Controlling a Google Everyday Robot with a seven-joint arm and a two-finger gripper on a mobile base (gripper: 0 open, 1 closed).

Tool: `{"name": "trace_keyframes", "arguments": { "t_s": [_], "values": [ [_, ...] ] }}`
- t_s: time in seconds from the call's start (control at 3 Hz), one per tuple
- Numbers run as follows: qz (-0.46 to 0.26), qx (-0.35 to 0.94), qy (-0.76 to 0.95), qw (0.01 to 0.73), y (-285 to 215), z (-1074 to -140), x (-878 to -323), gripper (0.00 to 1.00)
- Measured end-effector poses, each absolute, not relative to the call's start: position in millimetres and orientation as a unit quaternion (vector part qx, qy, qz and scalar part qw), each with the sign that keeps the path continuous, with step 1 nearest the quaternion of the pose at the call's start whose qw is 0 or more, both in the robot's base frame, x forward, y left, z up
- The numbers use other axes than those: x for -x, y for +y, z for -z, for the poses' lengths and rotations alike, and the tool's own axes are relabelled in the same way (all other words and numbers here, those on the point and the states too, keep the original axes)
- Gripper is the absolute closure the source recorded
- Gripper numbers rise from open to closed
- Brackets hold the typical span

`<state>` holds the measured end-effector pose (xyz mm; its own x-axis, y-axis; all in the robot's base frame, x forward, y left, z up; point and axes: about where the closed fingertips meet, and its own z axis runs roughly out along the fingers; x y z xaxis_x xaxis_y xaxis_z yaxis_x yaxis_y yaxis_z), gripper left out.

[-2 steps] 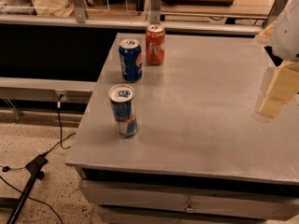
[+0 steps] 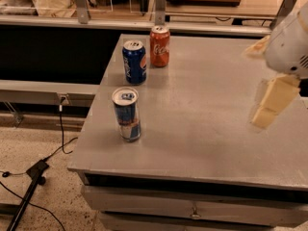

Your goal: Knock redbull can over

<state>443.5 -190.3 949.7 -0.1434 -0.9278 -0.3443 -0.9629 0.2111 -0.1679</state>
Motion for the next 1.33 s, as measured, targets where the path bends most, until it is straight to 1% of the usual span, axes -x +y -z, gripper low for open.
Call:
{"name": "trace_keyframes", "arguments": {
  "t_s": [0.33, 0.67, 1.0, 1.33],
  "values": [
    [-0.139, 0.658, 0.701, 0.237, -146.6, -925.6, -445.6, 0.0],
    [-0.215, 0.674, 0.639, 0.302, -93.9, -929.0, -434.3, 0.0],
    [-0.259, 0.666, 0.599, 0.36, -53.9, -946.1, -424.4, 0.0],
    [-0.27, 0.664, 0.591, 0.371, -44.6, -953.0, -421.6, 0.0]
  ]
}}
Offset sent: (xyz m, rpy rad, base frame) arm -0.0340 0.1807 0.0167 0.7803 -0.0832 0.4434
